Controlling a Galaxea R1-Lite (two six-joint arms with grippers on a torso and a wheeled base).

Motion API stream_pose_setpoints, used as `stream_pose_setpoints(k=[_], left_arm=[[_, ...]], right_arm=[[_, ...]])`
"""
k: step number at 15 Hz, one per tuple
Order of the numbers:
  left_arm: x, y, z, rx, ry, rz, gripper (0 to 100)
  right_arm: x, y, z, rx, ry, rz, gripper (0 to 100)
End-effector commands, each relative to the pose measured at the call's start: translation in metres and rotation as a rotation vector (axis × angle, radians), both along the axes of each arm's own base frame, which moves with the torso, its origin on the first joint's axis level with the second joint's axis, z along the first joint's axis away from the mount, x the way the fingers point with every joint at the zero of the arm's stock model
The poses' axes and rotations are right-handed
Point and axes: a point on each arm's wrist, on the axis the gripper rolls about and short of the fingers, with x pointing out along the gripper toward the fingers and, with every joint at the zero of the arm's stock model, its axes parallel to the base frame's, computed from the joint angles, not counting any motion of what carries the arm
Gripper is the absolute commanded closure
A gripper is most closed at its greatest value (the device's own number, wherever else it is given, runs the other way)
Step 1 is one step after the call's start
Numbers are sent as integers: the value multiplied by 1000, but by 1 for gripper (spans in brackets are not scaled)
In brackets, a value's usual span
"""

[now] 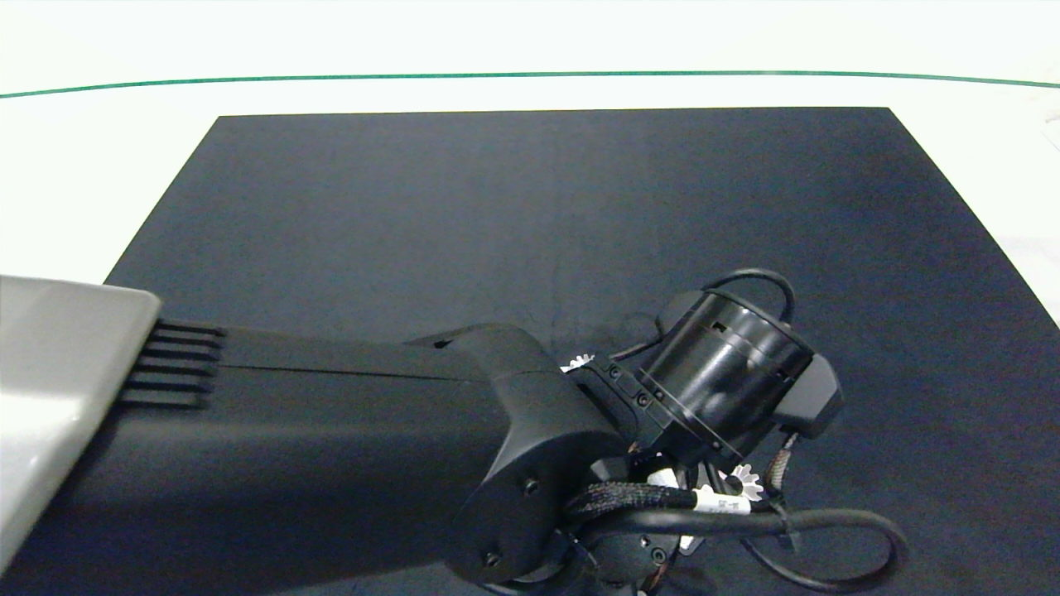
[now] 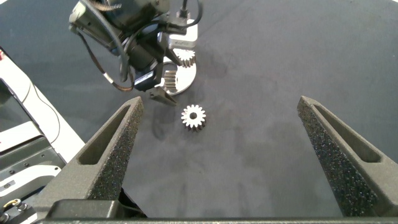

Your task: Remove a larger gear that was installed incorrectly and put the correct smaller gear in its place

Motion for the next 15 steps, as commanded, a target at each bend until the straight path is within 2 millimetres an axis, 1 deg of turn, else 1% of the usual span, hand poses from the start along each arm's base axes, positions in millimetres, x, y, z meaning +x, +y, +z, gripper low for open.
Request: stream_pose_setpoints(k=[1, 3, 6, 7, 8, 9, 11, 13, 14, 15], left_arm=[[0, 17, -1, -6, -3, 24, 0], [0, 19, 3, -20, -12, 24, 0], [6, 22, 5, -17, -18, 34, 0], [7, 24, 9, -18, -29, 30, 0], [9, 28, 14, 5, -36, 24, 0], [8, 32, 19, 70, -18, 13, 0], [3, 37, 38, 186, 52, 9, 0], [3, 31, 46, 229, 87, 14, 0], [6, 25, 48, 211, 91, 27, 0], [6, 23, 51, 202, 89, 29, 0]], right_arm=[[1, 1, 0, -5, 3, 1, 0], [1, 1, -1, -6, 4, -1, 0], [2, 2, -2, -14, 10, 1, 0], [2, 2, -3, -15, 11, 2, 0], [2, 2, -3, -15, 11, 2, 0], [2, 2, -3, -15, 11, 2, 0], [3, 3, -4, -21, 18, 4, 0], [4, 4, -5, -27, 23, 4, 0], [5, 5, -6, -30, 27, 4, 0], [6, 6, -6, -33, 30, 4, 0]])
